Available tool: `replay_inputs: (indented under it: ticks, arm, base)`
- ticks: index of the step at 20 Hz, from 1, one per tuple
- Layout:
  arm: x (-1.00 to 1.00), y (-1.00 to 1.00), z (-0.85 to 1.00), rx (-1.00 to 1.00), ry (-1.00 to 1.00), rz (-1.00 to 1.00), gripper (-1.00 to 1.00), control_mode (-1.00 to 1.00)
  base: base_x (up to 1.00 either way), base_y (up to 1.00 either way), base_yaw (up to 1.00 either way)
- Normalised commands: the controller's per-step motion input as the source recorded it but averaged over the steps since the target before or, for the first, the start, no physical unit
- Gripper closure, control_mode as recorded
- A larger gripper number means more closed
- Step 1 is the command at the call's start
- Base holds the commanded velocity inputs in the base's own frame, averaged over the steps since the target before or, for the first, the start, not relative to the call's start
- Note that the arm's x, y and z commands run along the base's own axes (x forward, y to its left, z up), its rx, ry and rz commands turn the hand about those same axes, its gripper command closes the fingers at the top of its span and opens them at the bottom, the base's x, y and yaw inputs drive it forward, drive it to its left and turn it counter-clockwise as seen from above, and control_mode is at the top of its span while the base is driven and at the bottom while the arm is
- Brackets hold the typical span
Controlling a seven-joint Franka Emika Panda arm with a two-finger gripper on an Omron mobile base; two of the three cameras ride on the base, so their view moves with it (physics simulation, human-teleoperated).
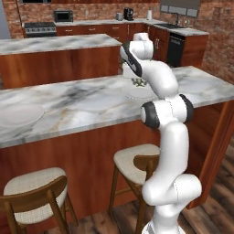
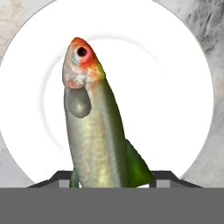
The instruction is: Transport the fish and lime to the fridge. Place the fish on the rack containing meat and place the lime on the rack containing the vegetable, ensuring meats and vegetables are on different racks.
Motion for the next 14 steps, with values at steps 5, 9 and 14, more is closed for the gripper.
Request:
replay_inputs:
  ticks: [5,9,14]
  arm:
    - [-0.69,0.0,0.51,0.0,-0.07,0.0,1.0,-1.0]
    - [-0.94,0.06,0.07,-0.04,-0.09,0.0,1.0,-1.0]
    - [-1.0,0.1,0.0,-0.06,-0.17,0.02,1.0,-1.0]
  base:
    - [0.0,0.0,0.0]
    - [0.0,0.0,0.0]
    - [0.0,0.0,0.0]
